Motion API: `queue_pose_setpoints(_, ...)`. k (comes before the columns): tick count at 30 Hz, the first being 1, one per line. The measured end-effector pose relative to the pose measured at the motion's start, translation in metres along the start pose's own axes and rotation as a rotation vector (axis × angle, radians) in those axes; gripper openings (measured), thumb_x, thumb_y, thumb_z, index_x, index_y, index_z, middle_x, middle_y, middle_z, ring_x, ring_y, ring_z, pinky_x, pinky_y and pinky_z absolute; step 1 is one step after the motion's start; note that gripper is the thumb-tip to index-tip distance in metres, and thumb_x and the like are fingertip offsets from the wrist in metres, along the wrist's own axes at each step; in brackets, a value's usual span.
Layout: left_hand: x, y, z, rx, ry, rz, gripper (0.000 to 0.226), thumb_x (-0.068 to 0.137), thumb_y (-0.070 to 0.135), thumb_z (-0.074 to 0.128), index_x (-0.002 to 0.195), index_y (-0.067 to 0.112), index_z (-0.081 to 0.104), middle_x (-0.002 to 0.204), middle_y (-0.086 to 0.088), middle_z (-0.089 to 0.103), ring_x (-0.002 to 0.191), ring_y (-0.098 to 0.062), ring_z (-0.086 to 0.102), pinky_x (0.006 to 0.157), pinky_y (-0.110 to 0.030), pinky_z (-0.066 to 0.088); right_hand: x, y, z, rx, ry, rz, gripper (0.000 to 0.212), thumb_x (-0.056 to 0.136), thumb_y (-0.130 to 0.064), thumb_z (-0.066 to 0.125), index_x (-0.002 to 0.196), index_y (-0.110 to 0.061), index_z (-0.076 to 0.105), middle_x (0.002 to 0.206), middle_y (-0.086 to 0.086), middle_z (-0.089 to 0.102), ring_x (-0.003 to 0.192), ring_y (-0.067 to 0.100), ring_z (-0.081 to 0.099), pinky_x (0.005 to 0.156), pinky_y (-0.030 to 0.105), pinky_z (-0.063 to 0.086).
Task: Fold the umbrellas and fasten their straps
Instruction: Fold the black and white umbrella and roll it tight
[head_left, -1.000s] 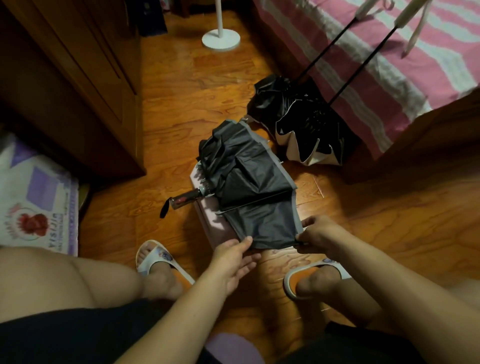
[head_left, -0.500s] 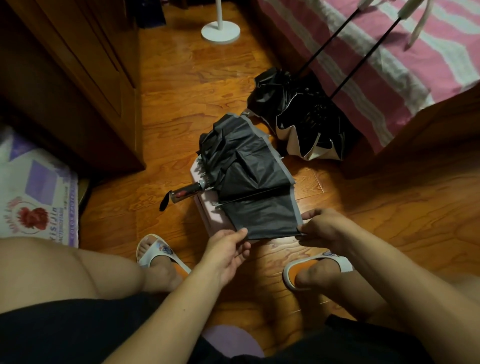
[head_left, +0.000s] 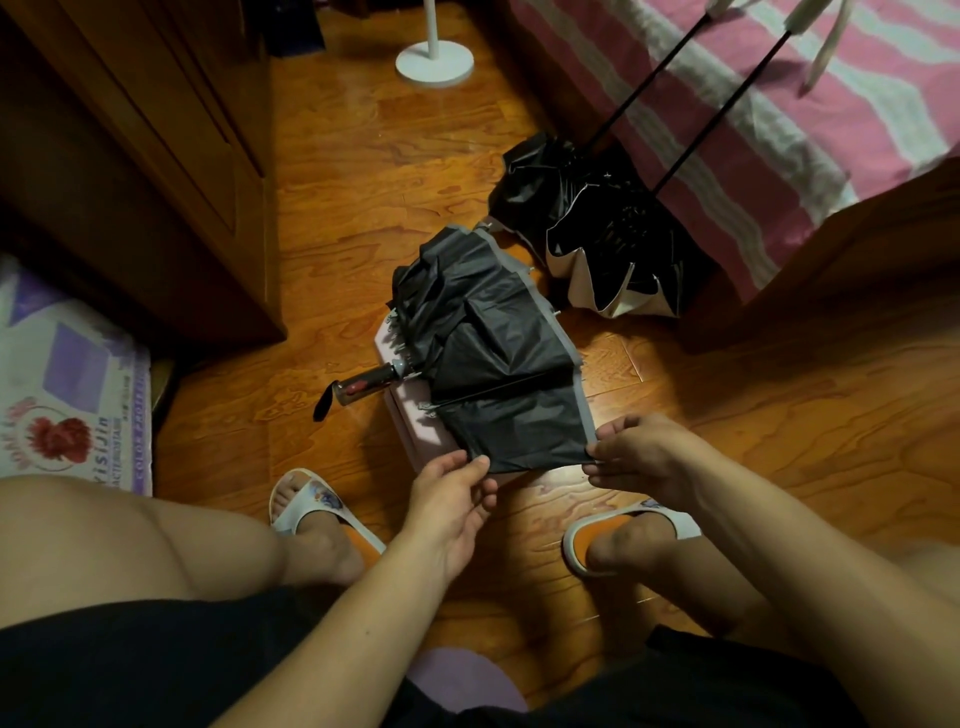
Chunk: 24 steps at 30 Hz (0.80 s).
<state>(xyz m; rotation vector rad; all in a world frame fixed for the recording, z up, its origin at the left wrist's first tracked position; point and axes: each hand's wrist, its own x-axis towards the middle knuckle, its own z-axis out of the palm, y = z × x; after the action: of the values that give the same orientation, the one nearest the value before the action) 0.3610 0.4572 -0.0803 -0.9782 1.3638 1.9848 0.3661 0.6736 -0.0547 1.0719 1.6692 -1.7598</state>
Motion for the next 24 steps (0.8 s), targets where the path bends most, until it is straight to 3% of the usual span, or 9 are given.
queue_pose_setpoints(3,-0.002,0.002,0.001,-0.021,-0.037,-0.031,0.030,0.097,0.002,0.062,0.123,0.016,0.057,0.104,-0.012,0.065,0.077,-0.018,0.057,0.068,-0.029,0.049,-0.002,0.000,-0.001,0.028,0.006,0.020,0.015,0.094,0.008,0.062,0.104,-0.002,0.057,0.097,0.021,0.069,0.087,0.031,0.072,0.079,0.041,0.061)
queue_pose_setpoints(7,-0.004,0.006,-0.001,-0.063,-0.075,-0.041,0.020,0.096,0.006,0.064,0.110,0.020,0.063,0.112,-0.011,0.065,0.089,-0.021,0.057,0.076,-0.031,0.049,-0.006,0.000,-0.005,0.119,-0.126,0.118,0.021,0.095,-0.006,0.066,0.115,-0.002,0.062,0.096,0.015,0.070,0.087,0.024,0.069,0.081,0.038,0.060)
queue_pose_setpoints(11,-0.008,0.007,-0.003,-0.112,-0.097,-0.083,0.021,0.095,0.010,0.066,0.113,0.021,0.063,0.111,-0.011,0.069,0.095,-0.025,0.062,0.080,-0.034,0.050,-0.008,0.003,-0.002,0.125,-0.186,0.164,0.020,0.095,-0.014,0.068,0.111,-0.005,0.062,0.070,0.006,0.067,0.084,0.022,0.067,0.085,0.039,0.059)
queue_pose_setpoints(13,-0.009,0.003,-0.004,-0.067,-0.106,-0.124,0.034,0.094,0.012,0.068,0.126,0.020,0.060,0.107,-0.011,0.073,0.089,-0.023,0.067,0.078,-0.034,0.052,-0.007,0.004,-0.001,0.113,-0.148,0.124,0.021,0.098,-0.014,0.065,0.115,-0.003,0.060,0.079,0.010,0.071,0.083,0.022,0.068,0.088,0.039,0.059)
queue_pose_setpoints(15,-0.009,-0.005,-0.005,-0.057,-0.079,-0.116,0.029,0.094,0.007,0.067,0.121,0.017,0.060,0.101,-0.013,0.075,0.086,-0.022,0.069,0.077,-0.034,0.054,-0.007,0.005,-0.001,0.123,-0.110,0.087,0.019,0.100,-0.012,0.062,0.115,-0.002,0.059,0.091,0.014,0.072,0.084,0.023,0.069,0.087,0.039,0.060)
queue_pose_setpoints(18,-0.010,-0.010,-0.005,-0.109,-0.013,-0.066,0.020,0.094,0.002,0.066,0.107,0.015,0.059,0.099,-0.016,0.075,0.087,-0.024,0.071,0.078,-0.034,0.056,-0.009,0.004,0.001,0.125,-0.065,0.066,0.012,0.100,-0.007,0.060,0.110,0.000,0.062,0.090,0.015,0.072,0.081,0.021,0.071,0.079,0.035,0.061)
queue_pose_setpoints(24,-0.011,-0.005,-0.003,-0.197,-0.038,-0.094,0.020,0.094,0.003,0.066,0.114,0.003,0.064,0.099,-0.015,0.069,0.088,-0.023,0.068,0.080,-0.032,0.054,-0.013,0.003,-0.001,0.083,0.006,0.017,0.011,0.099,-0.002,0.061,0.107,0.004,0.064,0.097,0.020,0.072,0.090,0.026,0.072,0.085,0.036,0.060)
